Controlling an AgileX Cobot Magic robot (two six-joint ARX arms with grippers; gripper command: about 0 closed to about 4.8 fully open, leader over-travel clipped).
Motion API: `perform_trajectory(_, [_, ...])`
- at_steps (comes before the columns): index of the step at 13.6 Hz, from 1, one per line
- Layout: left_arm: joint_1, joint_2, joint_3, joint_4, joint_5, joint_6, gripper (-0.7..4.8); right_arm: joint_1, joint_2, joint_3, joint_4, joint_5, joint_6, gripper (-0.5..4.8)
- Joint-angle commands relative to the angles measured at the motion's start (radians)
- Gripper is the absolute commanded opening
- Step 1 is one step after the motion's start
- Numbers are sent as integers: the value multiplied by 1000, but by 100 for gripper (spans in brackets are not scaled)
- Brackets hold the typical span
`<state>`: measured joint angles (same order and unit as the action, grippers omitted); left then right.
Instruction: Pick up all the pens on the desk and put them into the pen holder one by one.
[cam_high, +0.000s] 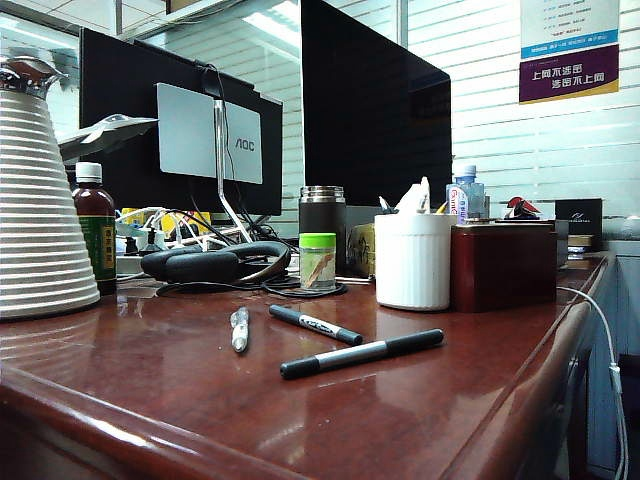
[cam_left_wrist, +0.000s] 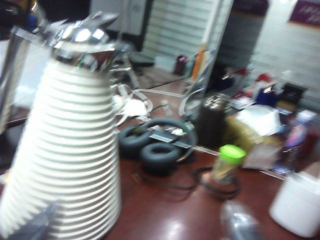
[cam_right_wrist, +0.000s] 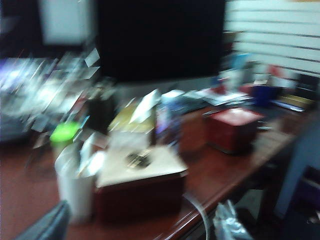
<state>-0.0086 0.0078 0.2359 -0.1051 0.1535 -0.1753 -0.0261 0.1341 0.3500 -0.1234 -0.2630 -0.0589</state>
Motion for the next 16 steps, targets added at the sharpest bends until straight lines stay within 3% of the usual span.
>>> perform_trajectory(1, [0,152,70,21,150,9,479,33,285,162,23,-151,-64,459])
perform_trajectory(3, [0,284,116,93,194,11,479,94,414,251,25,-158,-65,459])
perform_trajectory(4, [-22,546,225,167,242,11,479,245,653,373,30,-127,-65,458])
perform_trajectory(5, [-64,640,272,166,244,13,479,314,752,411,32,-118,-74,458])
perform_trajectory(7, [-187,782,337,153,243,142,479,434,952,487,30,-115,-142,457])
perform_trajectory(8, [-267,836,359,120,203,202,479,467,1040,518,28,-116,-155,457])
perform_trajectory(12, [-449,898,369,-52,-34,216,479,520,1348,648,-16,-137,-150,453])
perform_trajectory(16, [-467,897,369,-156,-63,227,479,589,1543,683,-15,-101,-151,453])
